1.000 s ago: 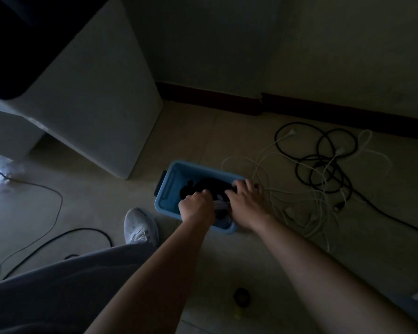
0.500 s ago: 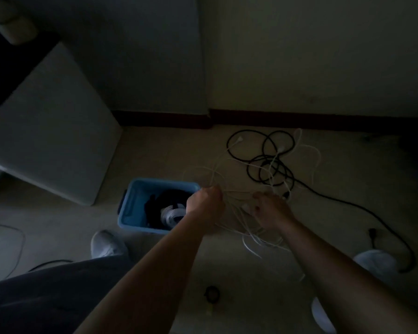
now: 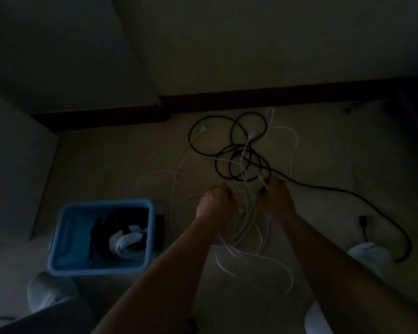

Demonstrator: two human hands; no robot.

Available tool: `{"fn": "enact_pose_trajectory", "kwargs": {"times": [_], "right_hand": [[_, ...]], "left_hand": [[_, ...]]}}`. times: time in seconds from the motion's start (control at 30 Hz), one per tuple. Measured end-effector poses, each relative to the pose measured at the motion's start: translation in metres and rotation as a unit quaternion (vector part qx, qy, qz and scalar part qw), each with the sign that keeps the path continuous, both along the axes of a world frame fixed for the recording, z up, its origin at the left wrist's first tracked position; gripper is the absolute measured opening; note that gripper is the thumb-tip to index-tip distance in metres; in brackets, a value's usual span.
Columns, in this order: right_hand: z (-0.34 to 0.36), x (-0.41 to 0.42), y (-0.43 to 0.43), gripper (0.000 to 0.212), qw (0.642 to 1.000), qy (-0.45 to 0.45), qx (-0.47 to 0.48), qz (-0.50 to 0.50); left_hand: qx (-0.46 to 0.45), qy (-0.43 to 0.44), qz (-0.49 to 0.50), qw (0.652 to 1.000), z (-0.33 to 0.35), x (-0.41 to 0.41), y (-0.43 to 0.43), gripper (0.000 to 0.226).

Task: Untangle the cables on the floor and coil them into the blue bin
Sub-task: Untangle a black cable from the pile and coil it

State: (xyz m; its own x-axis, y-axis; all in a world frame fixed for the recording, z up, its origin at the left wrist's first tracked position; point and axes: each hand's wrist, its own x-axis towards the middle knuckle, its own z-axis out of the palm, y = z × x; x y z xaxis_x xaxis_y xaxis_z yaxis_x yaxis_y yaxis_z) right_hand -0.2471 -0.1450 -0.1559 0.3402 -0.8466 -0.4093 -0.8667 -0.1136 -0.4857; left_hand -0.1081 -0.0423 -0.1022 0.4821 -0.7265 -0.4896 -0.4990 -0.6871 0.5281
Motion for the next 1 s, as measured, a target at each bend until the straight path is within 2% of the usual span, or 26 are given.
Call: {"fn": "enact_pose_trajectory", "kwargs": {"times": [0.07,0.13,0.17,0.27,0.37,0.47,0.57,0.67,0.83,0.93,1.0], "right_hand": [[-0.008,0.009,-0.013,0.053,0.999,-0.008,0.028,0.017],[-0.017,0.014,-0.021,0.058,0.997,0.028,0.049,0.055],[-0.022,0.016,-0.023,0.054,0.997,0.033,0.05,0.057],[-0.038,0.019,-0.029,0.022,1.0,0.024,0.01,0.007],[-0.034,0.021,-0.033,0.011,0.996,-0.041,0.007,-0.073],[-0.036,0.019,-0.038,0.023,0.986,-0.046,0.051,-0.154],[-0.055,0.013,-0.041,0.038,0.983,-0.013,0.092,-0.161],[-0.055,0.012,-0.034,0.043,0.986,0.006,0.108,-0.128],[-0.05,0.019,-0.029,0.035,0.979,-0.02,0.07,-0.188],[-0.029,0.02,-0.026,0.031,0.974,-0.018,-0.035,-0.221],[-0.011,0.02,-0.026,0.026,0.972,-0.029,-0.105,-0.21]], "left_hand": [[-0.009,0.013,0.018,1.0,-0.009,0.002,-0.014,0.021],[-0.017,0.018,0.026,0.999,-0.015,0.004,-0.024,0.023],[-0.021,0.021,0.028,0.999,-0.018,0.004,-0.026,0.022],[-0.018,0.03,0.029,0.999,-0.026,0.005,-0.03,0.019],[-0.013,0.049,0.039,0.998,-0.034,0.006,-0.026,0.018],[-0.003,0.055,0.035,0.998,-0.038,0.005,-0.024,0.012],[0.003,0.059,0.033,0.998,-0.042,0.005,-0.024,0.01],[0.008,0.065,0.034,0.997,-0.044,0.001,-0.024,0.014],[0.003,0.051,0.018,0.999,-0.043,0.0,-0.03,0.018],[0.0,0.05,0.023,0.998,-0.032,0.002,-0.032,0.017],[-0.01,0.054,0.029,0.998,-0.018,0.002,-0.034,0.018]]}}
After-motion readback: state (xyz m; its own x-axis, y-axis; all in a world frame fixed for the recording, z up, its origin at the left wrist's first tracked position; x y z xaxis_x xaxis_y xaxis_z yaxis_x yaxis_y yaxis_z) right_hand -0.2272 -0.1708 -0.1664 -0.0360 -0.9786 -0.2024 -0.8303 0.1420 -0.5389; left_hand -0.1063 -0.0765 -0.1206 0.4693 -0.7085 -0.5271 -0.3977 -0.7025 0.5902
